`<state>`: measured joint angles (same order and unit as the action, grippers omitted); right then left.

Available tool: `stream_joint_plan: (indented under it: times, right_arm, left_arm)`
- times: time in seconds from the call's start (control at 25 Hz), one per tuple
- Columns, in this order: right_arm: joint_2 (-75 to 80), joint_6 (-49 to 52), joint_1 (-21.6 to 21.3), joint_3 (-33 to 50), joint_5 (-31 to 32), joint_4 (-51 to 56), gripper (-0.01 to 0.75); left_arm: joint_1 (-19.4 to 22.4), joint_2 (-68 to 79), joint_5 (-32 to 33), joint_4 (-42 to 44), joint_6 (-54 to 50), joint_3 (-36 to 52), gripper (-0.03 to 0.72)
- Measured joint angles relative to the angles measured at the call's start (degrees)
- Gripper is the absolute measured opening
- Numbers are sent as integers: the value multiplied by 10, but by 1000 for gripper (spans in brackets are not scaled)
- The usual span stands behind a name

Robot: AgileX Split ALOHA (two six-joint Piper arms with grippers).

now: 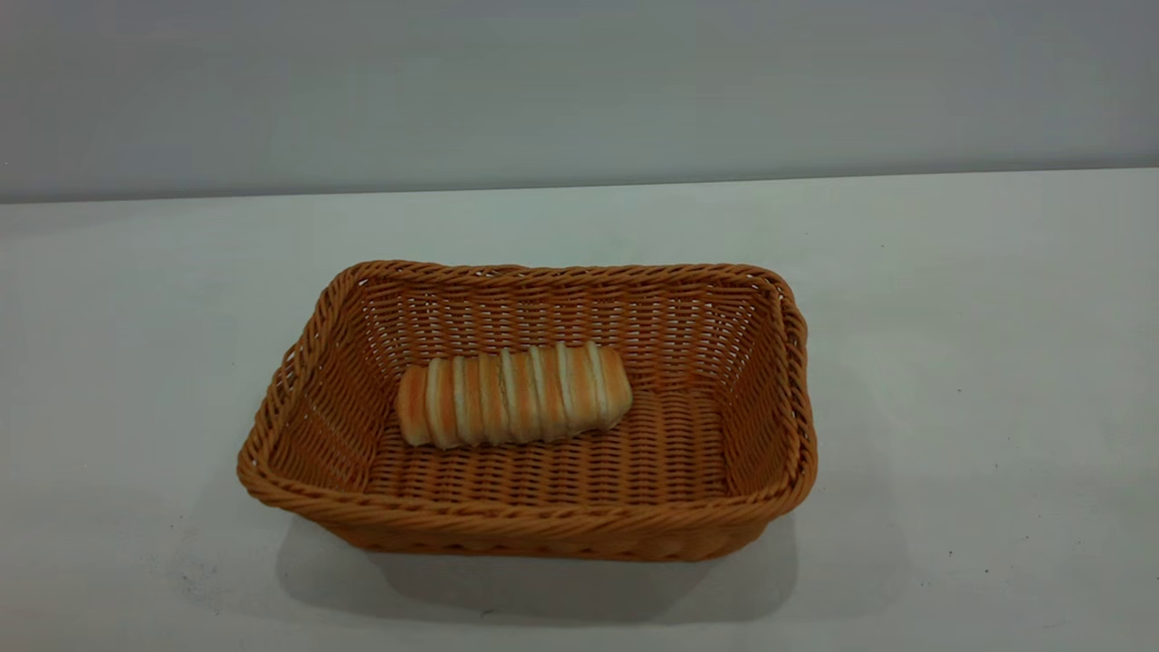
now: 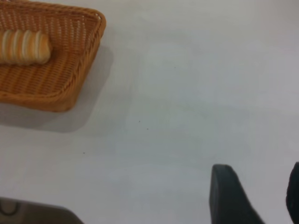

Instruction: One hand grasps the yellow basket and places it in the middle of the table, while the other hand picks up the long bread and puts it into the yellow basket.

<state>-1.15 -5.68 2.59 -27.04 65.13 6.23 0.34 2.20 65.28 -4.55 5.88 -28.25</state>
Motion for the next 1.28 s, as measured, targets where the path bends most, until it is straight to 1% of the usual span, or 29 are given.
stream_joint_plan:
  times: [0.12, 0.28, 0.36, 0.76, 0.96, 1.28]
  right_arm:
    - [0, 0, -4, 0, 0, 0, 345]
    - [0, 0, -39, 0, 0, 0, 345]
    - [0, 0, -49, 0, 0, 0, 345]
    - [0, -1, -53, 0, 0, -1, 345]
    - [0, -11, -53, 0, 0, -26, 345]
    - [0, -14, -53, 0, 0, -35, 345]
  left_arm:
    - [0, 0, 0, 0, 0, 0, 242]
    - [0, 0, 0, 0, 0, 0, 242]
    - [0, 0, 0, 0, 0, 0, 242]
    - [0, 0, 0, 0, 0, 0, 242]
    - [0, 0, 0, 0, 0, 0, 242]
    - [0, 0, 0, 0, 1, 0, 242]
